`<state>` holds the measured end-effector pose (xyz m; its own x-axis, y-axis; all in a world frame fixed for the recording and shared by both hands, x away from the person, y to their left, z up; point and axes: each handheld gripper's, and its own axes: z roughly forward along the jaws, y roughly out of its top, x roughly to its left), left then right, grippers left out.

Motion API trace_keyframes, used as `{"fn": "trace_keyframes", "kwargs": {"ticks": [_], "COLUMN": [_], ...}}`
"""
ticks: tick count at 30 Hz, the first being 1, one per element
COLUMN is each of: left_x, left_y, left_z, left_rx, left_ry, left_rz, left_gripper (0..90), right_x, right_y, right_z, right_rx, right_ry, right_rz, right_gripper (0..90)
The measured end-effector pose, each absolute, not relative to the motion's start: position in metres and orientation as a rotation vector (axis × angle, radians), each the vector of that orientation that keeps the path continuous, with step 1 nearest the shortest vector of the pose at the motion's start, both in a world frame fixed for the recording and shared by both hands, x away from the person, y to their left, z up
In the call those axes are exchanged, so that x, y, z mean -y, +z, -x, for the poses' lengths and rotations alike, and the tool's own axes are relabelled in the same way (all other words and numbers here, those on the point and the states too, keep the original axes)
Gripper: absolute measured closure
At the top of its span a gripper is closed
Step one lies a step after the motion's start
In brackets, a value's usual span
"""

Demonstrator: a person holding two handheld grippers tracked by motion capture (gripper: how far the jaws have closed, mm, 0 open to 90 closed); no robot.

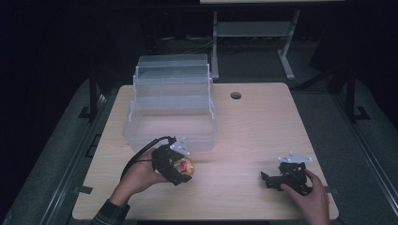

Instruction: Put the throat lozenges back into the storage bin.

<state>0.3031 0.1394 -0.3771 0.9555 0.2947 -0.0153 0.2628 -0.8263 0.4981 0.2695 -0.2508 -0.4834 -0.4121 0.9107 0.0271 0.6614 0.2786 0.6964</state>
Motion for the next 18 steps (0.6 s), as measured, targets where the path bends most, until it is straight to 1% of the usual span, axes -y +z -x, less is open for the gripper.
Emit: {"fn": "trace_keyframes", "kwargs": {"ticks": [18], "left_x": [-0.143], "left_y": [-0.363], "left_z": [-0.319], "left_rx": [-0.432], "left_ry": [0.105], "left_rz": [-2.596], "left_gripper": [19.6], "right_x": [0.251], "right_y": [-0.483], "right_z": [-0.269], "right_rx": [-2.178], "right_ry": [0.907], "right_rz": [-1.421], "right_gripper": [0.0]}}
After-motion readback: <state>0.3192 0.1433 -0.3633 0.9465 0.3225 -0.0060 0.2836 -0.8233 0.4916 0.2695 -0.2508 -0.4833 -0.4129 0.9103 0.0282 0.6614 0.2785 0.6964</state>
